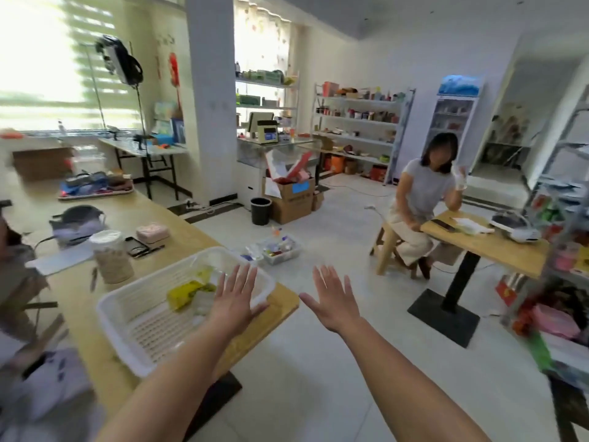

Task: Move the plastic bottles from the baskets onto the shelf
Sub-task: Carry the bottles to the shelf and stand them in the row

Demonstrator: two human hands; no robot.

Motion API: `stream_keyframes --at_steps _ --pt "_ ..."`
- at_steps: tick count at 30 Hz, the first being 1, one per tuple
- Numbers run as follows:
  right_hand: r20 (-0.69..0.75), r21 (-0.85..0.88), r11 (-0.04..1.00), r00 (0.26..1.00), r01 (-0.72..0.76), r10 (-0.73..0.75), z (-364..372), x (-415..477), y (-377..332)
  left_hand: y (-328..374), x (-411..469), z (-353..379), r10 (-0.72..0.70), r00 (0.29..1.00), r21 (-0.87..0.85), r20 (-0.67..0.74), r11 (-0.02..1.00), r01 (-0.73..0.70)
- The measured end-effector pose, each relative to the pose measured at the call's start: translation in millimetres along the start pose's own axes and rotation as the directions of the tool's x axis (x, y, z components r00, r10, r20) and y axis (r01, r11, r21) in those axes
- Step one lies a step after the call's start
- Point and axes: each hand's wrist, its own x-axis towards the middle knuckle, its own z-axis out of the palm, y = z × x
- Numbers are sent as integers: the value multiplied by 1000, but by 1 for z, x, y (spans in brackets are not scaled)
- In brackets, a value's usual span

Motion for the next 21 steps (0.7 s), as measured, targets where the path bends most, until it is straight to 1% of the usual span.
stream_keyframes --at_steps 2,4,8,14,21 --pt "36 -16 996 996 85 -84 11 21 -40 -46 -14 7 -87 996 14 29 996 87" --pt "43 -19 988 988 152 -151 21 40 -72 -82 -28 15 -163 986 33 44 986 162" --pt "65 11 964 961 267 -268 36 76 -115 -134 -42 29 -294 953 30 74 956 293" --pt "102 21 941 935 339 -339 67 129 -132 -158 -34 55 -388 915 38 110 921 387" --pt "165 -29 886 876 463 -453 86 211 -129 -165 11 81 -517 836 49 186 854 518"
